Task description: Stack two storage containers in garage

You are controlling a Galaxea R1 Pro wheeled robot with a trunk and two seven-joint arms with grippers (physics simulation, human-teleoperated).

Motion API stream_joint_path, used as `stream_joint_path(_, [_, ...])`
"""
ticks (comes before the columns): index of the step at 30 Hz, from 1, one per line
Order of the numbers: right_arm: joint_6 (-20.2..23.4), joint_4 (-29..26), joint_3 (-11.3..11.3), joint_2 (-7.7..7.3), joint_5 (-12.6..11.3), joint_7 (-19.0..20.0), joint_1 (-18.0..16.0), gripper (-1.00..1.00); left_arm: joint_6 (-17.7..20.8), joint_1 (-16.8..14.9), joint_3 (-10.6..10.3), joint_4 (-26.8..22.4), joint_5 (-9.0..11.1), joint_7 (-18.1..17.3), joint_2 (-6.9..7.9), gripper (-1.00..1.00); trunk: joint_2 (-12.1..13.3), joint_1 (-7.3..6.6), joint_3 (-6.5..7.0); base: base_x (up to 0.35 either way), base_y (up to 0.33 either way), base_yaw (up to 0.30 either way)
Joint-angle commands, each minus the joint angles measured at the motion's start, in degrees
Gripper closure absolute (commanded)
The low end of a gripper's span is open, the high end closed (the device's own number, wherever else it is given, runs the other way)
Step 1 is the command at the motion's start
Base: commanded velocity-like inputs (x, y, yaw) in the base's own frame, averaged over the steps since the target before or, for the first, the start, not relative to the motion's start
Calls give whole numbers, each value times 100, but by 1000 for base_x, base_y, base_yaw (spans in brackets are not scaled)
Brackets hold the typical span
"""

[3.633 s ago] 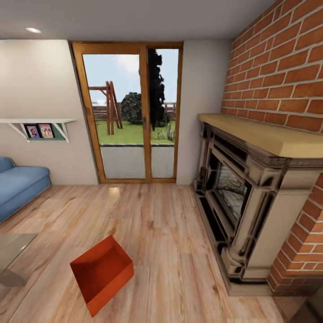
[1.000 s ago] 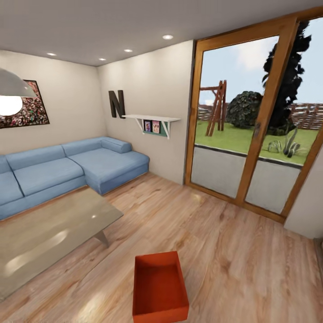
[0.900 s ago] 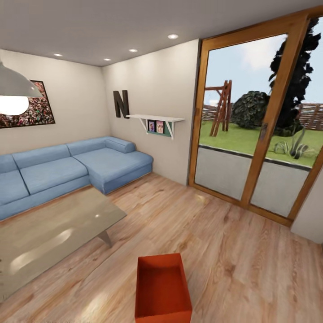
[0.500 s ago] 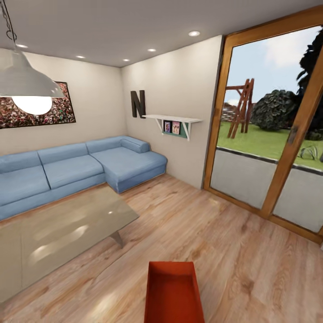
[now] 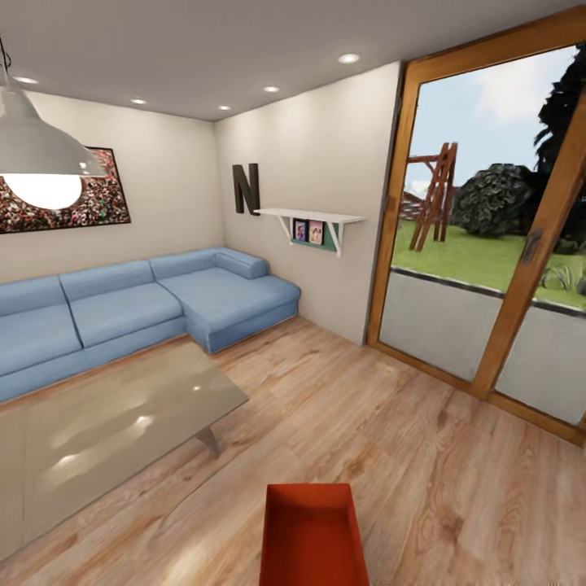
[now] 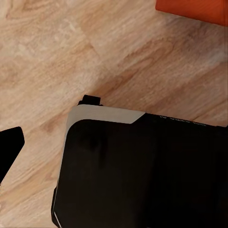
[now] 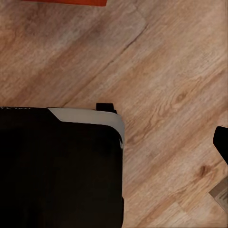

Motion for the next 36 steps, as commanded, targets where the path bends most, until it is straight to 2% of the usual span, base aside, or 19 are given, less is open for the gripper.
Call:
stream_joint_path(1, [-23, 15, 46, 6, -44, -1, -7, -100, -16, -4, -13, 4, 36, 7, -1, -100, -11, 3, -12, 7, 0, -264])
stream_joint_path(6, [-23, 15, 46, 7, -45, 8, -7, -100, -18, -4, -13, 4, 36, 7, -6, -100, -11, 3, -12, 2, 0, -238])
stream_joint_path(13, [-25, 15, 46, 7, -38, 9, -7, -100, -14, -4, -13, 4, 36, 12, -6, -100, -11, 3, -12, 0, -2, -40])
stream_joint_path(25, [-32, 15, 54, 16, 10, 9, -7, -100, -21, -4, -11, 4, 40, 7, -1, -100, -11, 3, -12, 0, -222, -1])
stream_joint_path(30, [-30, 15, 54, 17, 22, 9, -7, -100, -21, -4, -9, 4, 43, 12, 2, -100, -11, 3, -12, 0, -71, 2])
stream_joint_path(36, [-29, 15, 54, 9, 24, 9, -7, -100, -21, -4, -8, 4, 45, 15, 3, -100, -11, 3, -12, 0, -4, 203])
